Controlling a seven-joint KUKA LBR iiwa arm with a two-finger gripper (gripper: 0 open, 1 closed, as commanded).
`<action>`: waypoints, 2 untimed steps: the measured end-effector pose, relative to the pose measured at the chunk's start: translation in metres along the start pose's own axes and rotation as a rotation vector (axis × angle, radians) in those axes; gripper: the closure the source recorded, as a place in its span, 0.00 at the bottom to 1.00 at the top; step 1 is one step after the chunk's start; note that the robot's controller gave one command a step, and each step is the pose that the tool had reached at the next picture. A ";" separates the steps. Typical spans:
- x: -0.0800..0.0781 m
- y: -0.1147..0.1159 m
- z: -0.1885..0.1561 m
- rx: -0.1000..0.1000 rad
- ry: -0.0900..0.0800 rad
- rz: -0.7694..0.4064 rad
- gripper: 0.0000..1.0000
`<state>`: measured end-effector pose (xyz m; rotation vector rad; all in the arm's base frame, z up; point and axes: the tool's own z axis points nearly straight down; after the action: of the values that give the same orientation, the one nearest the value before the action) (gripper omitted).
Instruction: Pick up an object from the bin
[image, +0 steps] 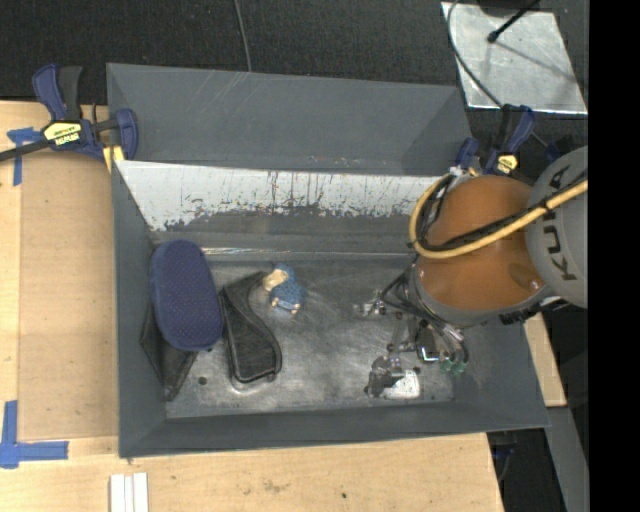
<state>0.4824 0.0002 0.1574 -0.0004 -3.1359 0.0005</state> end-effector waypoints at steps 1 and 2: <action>-0.091 0.121 0.064 -0.001 -0.015 -0.161 0.00; -0.089 0.119 0.065 -0.001 -0.013 -0.155 1.00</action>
Offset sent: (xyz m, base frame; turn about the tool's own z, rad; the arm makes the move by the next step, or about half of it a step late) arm 0.0869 0.1186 -0.0671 -0.1537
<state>0.5712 0.1189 0.0918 0.2430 -3.1391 -0.0017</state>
